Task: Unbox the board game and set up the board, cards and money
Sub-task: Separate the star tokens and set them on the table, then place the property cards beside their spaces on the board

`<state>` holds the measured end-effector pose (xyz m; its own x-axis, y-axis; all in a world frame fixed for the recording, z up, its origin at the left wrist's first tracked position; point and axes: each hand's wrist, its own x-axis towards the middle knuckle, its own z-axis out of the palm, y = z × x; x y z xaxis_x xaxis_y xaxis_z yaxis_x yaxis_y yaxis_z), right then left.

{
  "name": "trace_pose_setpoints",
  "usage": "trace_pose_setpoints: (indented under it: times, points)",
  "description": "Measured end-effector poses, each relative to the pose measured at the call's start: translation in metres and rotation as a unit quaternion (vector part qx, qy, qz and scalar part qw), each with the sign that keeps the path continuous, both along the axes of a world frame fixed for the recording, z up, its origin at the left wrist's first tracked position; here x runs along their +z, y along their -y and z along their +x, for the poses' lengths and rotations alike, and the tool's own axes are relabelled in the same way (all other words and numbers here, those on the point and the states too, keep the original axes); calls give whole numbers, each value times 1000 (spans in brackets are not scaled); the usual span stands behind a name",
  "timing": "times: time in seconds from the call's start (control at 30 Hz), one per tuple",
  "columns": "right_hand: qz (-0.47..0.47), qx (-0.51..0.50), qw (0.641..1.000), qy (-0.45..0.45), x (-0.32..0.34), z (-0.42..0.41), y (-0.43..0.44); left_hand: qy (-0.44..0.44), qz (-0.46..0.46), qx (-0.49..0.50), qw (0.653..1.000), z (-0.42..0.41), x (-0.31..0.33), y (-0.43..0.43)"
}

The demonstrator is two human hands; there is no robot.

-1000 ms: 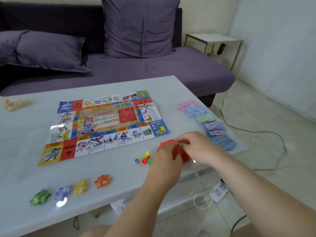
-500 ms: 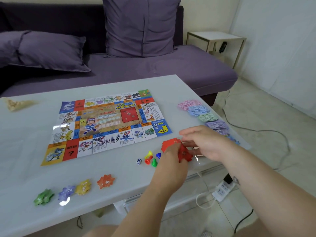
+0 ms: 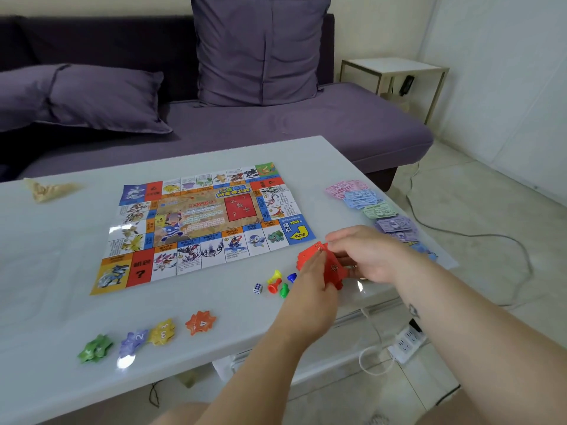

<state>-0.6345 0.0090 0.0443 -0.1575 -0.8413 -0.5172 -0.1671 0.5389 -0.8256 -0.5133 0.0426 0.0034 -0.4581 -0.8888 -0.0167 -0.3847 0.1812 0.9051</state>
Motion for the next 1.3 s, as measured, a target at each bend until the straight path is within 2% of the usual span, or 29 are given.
trace_pose_setpoints:
  times: [0.2, 0.37, 0.47, 0.6, 0.7, 0.77, 0.83, 0.93, 1.0, 1.13, 1.2, 1.27, 1.3]
  points:
    - [-9, 16, 1000, -8, -10, 1, 7, 1, -12, 0, 1000, 1, 1, 2]
    - [-46, 99, 985, -131, -15, 4, 12, -19, 13, 18, 1000, 0, -5, 3]
    - [-59, 117, 978, -162, -15, 5, 10, 2, 44, 24, 999, 0, -6, 2]
    - [-69, 133, 969, -194, -18, 8, 7, 11, 34, 37, 999, 1, -2, 0]
    - [-81, 139, 960, -228, -21, 6, 7, -48, 30, 51, 997, -1, 6, -4]
    - [-98, 100, 970, -196, -22, 2, 7, -117, 26, 97, 988, -3, 11, -4]
    - [-142, 15, 982, -124, -19, -3, 7, -162, 20, 153, 975, 0, 14, 0]
    - [-197, -81, 974, 69, -9, -4, 10, -180, -1, 205, 962, 16, 24, 11]
    - [-220, -74, 956, 177, -1, 7, 9, -186, -1, 203, 961, 30, 32, 17]
    - [-238, -27, 932, 271, 5, 51, 2, -209, 54, 176, 961, 58, 37, 22]
    - [-241, -6, 943, 231, 1, 72, 3, -170, 31, 202, 964, 75, 36, 23]
    - [-279, 30, 957, 69, -3, 86, 6, -51, -23, 223, 973, 96, 40, 26]
    - [-307, 51, 950, -12, -4, 92, 7, 27, -61, 225, 972, 108, 41, 28]
